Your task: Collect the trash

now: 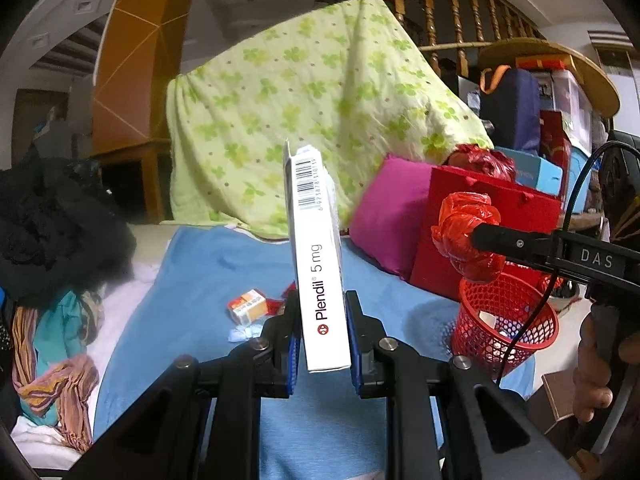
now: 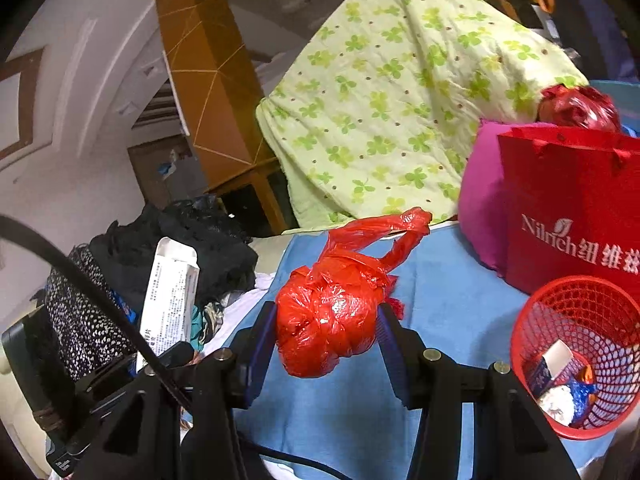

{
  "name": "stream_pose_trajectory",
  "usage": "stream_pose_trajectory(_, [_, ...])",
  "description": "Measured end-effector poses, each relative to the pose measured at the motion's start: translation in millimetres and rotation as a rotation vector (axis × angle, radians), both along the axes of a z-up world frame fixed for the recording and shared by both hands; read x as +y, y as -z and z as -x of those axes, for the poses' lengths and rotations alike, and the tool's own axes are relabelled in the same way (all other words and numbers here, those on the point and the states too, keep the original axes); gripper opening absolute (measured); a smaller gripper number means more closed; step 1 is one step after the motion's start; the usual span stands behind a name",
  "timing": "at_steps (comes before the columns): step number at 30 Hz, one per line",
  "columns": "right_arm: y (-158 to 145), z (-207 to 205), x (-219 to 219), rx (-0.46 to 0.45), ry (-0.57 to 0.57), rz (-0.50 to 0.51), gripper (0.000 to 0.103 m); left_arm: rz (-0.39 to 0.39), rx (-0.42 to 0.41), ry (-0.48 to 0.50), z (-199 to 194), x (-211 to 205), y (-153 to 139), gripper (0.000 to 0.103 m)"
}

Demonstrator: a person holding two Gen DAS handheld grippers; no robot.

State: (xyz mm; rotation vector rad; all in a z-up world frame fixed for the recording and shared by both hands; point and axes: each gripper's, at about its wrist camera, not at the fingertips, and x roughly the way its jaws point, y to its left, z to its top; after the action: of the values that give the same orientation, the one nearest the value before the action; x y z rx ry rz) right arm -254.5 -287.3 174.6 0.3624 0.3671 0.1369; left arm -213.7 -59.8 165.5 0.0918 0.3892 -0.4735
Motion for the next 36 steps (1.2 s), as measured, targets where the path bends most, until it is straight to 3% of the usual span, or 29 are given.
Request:
stream_pose_trajectory(10, [21, 27, -69, -0.016, 0.097, -0.093, 0.053, -0.047, 0.046, 0.066, -3, -47, 10, 0.021])
stream_pose_trajectory(18, [46, 61, -149, -0.014, 0.247, -0.214, 0.053, -0.070, 0.136, 0.200, -20, -98, 22, 0.021])
stream_pose_trajectory(25, [72, 86, -213, -0.004, 0.348, -0.334, 0.053, -0.092, 0.202, 0.379, -39, -179, 27, 0.021])
stream_pose_trajectory(34, [105, 73, -238, 0.056, 0.370, -0.432, 0.057, -0.172, 0.303, 0.556, -49, -281, 57, 0.023])
stream_pose_trajectory(35, [110, 74, -241, 0.062, 0.381, -0.439, 0.058, -0.177, 0.309, 0.565, -51, -288, 60, 0.025])
stream_pose_trajectory(36, [114, 73, -244, 0.070, 0.395, -0.450, 0.065, -0.191, 0.319, 0.574, -51, -297, 65, 0.035])
